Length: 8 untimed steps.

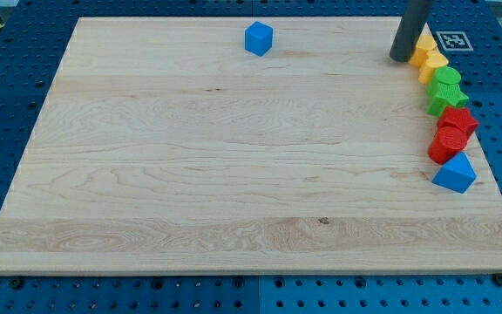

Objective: Slide the blue cube towards bottom right

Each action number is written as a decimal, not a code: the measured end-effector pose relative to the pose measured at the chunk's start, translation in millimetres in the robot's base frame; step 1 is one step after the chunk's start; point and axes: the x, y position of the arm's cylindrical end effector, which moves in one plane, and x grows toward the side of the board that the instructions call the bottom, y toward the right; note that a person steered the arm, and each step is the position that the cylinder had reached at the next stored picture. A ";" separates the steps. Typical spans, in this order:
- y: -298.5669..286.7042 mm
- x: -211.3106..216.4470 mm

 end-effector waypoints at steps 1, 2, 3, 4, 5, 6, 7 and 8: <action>-13.2 0.0; -48.8 9.4; -69.0 12.2; -91.6 33.3; -98.0 14.6; -129.9 -15.1; -199.9 -64.0; -250.8 -91.6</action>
